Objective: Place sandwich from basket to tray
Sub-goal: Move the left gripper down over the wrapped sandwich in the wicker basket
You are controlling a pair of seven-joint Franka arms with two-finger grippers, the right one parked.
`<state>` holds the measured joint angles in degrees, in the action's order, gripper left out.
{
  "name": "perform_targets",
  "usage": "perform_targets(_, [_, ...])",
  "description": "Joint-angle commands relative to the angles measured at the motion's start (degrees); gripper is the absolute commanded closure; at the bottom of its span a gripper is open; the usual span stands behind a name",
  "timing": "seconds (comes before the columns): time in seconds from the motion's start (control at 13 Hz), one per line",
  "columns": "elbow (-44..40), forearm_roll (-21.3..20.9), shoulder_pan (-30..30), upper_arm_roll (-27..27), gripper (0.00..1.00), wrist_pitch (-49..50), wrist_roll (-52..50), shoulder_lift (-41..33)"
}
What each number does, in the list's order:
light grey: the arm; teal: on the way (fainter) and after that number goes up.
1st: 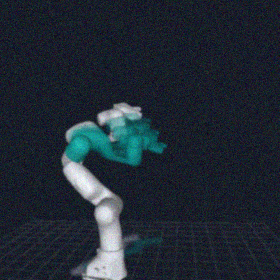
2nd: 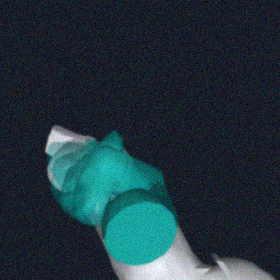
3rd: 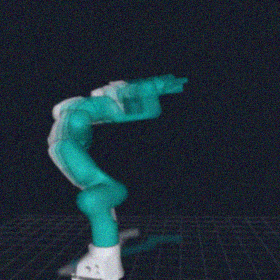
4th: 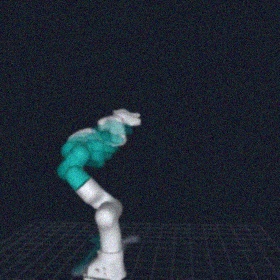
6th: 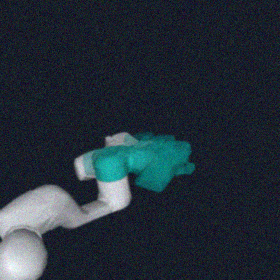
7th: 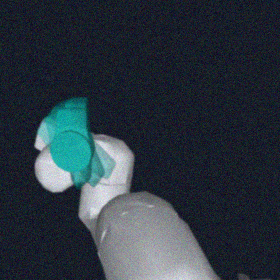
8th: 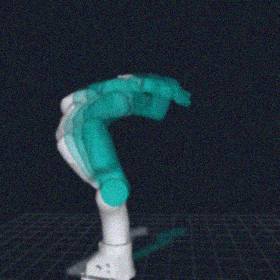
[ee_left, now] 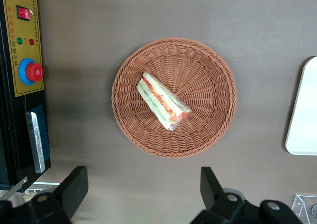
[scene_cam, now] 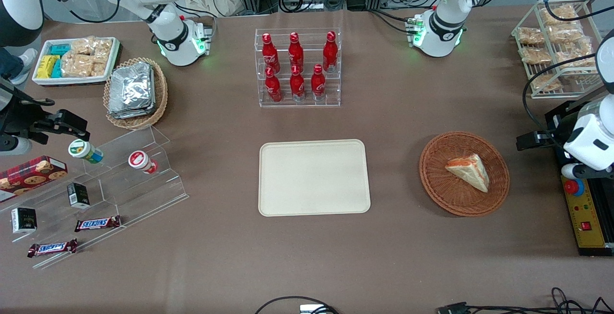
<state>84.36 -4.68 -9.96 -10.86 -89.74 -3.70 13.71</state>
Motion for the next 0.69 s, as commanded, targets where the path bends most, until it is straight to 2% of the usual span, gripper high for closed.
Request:
perform_targets(0.0, [-1.31, -0.59, 0.55, -0.21, 0.00, 1.06, -0.25, 0.44])
perform_targets(0.31, [-1.84, -0.76, 0.55, -0.12, 0.00, 0.71, -1.47, 2.01])
perform_targets(0.62, [-1.83, 0.29, 0.37, -0.12, 0.00, 0.97, -14.65, 8.85])
